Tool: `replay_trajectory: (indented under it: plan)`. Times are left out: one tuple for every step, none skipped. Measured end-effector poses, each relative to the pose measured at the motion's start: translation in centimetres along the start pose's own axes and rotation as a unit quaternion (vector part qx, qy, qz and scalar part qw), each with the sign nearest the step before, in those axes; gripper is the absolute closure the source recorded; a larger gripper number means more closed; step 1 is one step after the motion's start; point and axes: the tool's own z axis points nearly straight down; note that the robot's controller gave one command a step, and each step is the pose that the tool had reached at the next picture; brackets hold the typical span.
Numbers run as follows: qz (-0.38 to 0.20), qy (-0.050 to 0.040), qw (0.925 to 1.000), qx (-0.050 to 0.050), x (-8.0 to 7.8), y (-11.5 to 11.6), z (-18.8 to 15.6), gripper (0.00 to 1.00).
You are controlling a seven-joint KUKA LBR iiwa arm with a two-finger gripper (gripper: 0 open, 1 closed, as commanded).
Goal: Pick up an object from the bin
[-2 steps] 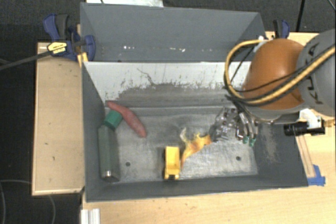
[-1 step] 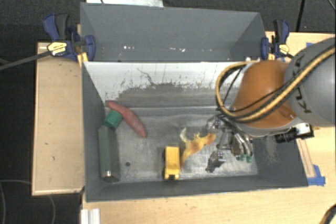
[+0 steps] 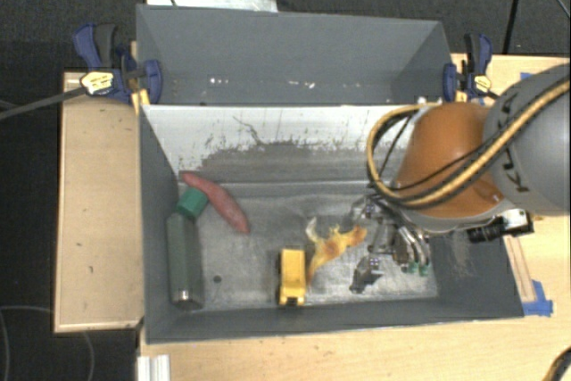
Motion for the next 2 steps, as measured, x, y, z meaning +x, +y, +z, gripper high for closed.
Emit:
replay_trajectory:
  plan:
    - [0.047,-0.0032,0.9989,-0.002,-3.31,1.51,7.33,1.0]
    - [0.047,-0.0032,0.9989,-0.002,-3.31,1.51,7.33,1.0]
